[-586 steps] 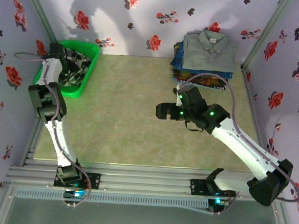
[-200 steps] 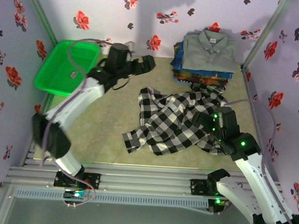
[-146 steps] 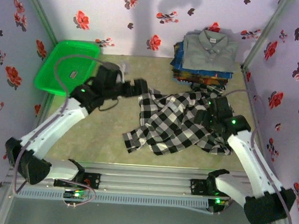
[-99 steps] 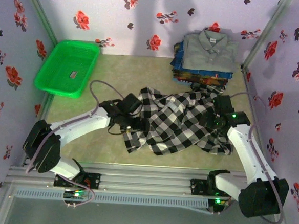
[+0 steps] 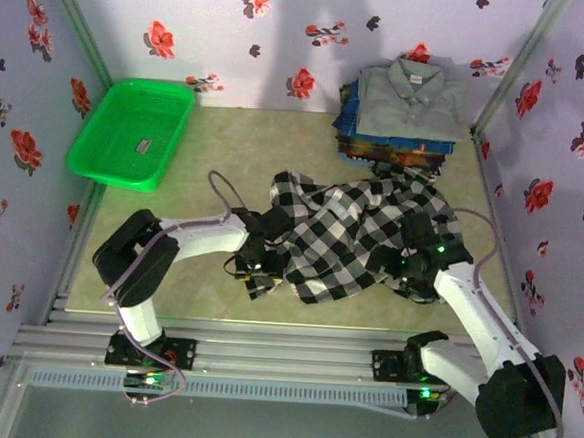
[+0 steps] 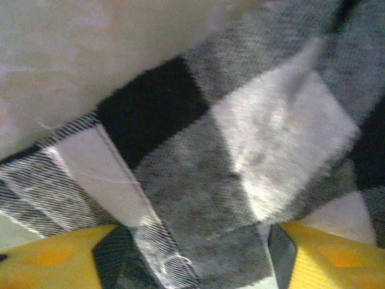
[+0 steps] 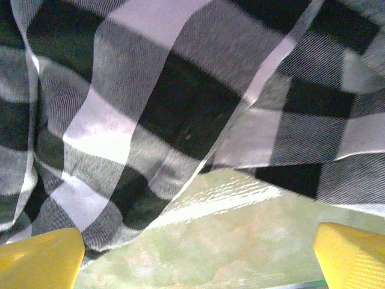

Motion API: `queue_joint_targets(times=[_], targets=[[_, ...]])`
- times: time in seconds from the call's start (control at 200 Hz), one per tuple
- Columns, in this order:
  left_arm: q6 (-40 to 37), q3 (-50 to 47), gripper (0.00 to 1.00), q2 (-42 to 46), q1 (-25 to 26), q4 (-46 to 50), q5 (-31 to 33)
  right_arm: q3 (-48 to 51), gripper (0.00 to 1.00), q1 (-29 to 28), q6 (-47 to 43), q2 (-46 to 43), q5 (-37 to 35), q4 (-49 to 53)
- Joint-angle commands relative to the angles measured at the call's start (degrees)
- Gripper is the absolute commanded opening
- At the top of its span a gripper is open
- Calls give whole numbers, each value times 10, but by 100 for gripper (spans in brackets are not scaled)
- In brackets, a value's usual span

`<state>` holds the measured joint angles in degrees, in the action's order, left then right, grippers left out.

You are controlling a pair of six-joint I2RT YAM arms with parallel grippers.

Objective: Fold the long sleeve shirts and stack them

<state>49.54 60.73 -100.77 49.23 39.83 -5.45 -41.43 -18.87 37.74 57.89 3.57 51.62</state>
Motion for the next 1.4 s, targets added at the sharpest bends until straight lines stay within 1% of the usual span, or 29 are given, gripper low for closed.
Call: queue_joint_targets(times=[0.0, 0.075, 0.165, 0.195, 0.3, 0.41, 0.505, 0.59, 0.61, 0.65, 0.725, 0.8, 0.855, 0.92, 0.98, 1.02, 1.035, 1.065, 1.115, 1.14, 1.17, 1.2, 1.22, 1.27, 1.295, 1.33, 1.35, 1.365, 1.4], targets=[[-4, 3, 54, -35, 2, -8, 22, 20, 99, -31, 53, 6, 9, -30], [-8, 9, 34, -45, -1, -9, 22, 29, 99, -51, 71, 8, 8, -45], [-13, 26, 6, -20, -12, 7, 29, 38, 99, -69, 82, 15, 3, -54], [-16, 34, 0, -8, -18, 17, 34, 42, 99, -72, 84, 19, 3, -60], [-34, 74, 0, 34, -39, 53, 39, 62, 95, -79, 95, 43, 13, -98], [-57, 135, 0, 64, -62, 86, 39, 74, 90, -88, 116, 73, 17, -162], [-79, 207, 0, 74, -92, 109, 39, 87, 86, -89, 138, 88, 22, -226], [-99, 280, 0, 67, -123, 108, 25, 90, 79, -90, 152, 110, 23, -261], [-104, 298, 0, 63, -131, 107, 19, 90, 76, -90, 153, 118, 25, -271], [-113, 339, 0, 47, -143, 105, 6, 90, 70, -90, 157, 129, 24, -280], [-135, 423, 0, 1, -168, 97, -10, 91, 54, -90, 171, 157, 21, -308], [-159, 524, 0, -71, -192, 79, -27, 92, 41, -91, 185, 188, 34, -342], [-154, 595, 0, -133, -217, 50, -68, 91, 31, -94, 196, 212, 46, -362], [-127, 669, 0, -207, -243, 9, -100, 85, 19, -101, 213, 242, 67, -380], [-104, 739, 0, -272, -261, -29, -121, 76, 13, -119, 233, 257, 84, -401], [-88, 780, 0, -307, -268, -41, -126, 68, 12, -137, 248, 264, 91, -415], [-83, 795, 4, -320, -270, -44, -127, 63, 12, -144, 254, 267, 95, -419], [-76, 820, 16, -340, -274, -49, -132, 53, 12, -161, 266, 273, 103, -426], [-64, 847, 55, -361, -282, -43, -135, 35, 13, -185, 273, 286, 119, -442], [-61, 851, 68, -362, -286, -37, -134, 12, 14, -197, 260, 292, 118, -425], [-62, 847, 77, -354, -291, -28, -127, -16, 15, -207, 242, 298, 111, -389], [-69, 833, 82, -338, -296, -14, -116, -47, 20, -218, 220, 305, 99, -351], [-74, 818, 91, -323, -299, -5, -107, -58, 24, -224, 210, 307, 97, -341], [-91, 759, 99, -268, -308, 4, -85, -81, 34, -232, 189, 312, 103, -332], [-98, 725, 100, -235, -311, 6, -73, -93, 40, -233, 176, 314, 106, -321], [-106, 662, 100, -183, -317, 10, -53, -114, 56, -232, 152, 316, 113, -299], [-109, 629, 100, -155, -320, 13, -44, -127, 60, -229, 144, 318, 116, -277], [-111, 604, 100, -135, -322, 17, -39, -147, 66, -219, 136, 321, 128, -238], [-115, 549, 100, -86, -324, 29, -26, -163, 68, -204, 126, 321, 158, -215]])
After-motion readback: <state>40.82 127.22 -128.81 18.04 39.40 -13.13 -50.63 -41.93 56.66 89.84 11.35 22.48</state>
